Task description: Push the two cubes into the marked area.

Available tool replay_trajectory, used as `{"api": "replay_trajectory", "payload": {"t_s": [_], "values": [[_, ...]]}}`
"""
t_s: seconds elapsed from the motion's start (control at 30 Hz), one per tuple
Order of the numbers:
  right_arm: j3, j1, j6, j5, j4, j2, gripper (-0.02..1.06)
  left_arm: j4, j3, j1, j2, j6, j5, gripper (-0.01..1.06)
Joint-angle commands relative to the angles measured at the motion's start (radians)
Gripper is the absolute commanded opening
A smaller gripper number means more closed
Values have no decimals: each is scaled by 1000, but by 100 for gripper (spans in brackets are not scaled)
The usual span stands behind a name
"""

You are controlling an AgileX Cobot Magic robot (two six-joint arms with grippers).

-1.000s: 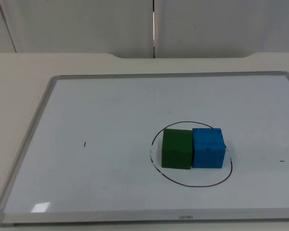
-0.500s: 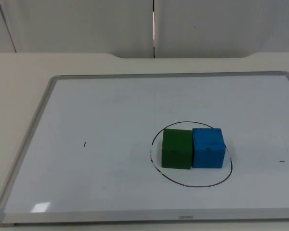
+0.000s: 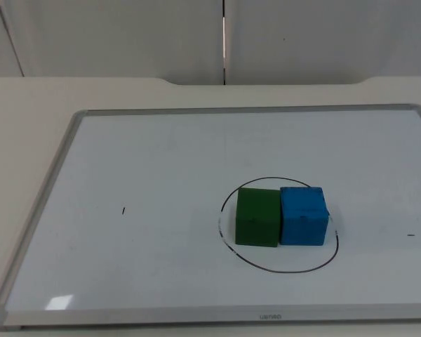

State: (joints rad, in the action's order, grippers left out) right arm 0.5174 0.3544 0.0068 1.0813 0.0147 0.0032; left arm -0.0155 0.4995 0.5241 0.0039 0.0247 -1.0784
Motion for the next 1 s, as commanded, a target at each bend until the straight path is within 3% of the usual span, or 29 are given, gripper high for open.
{"api": "replay_trajectory", "payload": {"t_s": [0.0,0.27,0.37,0.97], "values": [[-3,-17,0,-2,-2,-3,101,-3,-4,-3,-4,-8,2,105],[-3,-218,0,-2,-1,-3,101,-3,-4,-3,-4,-8,2,105],[-3,-254,0,-2,2,-3,101,-3,-4,-3,-4,-8,2,105],[-3,-253,0,-2,2,-3,101,-3,-4,-3,-4,-8,2,105]]}}
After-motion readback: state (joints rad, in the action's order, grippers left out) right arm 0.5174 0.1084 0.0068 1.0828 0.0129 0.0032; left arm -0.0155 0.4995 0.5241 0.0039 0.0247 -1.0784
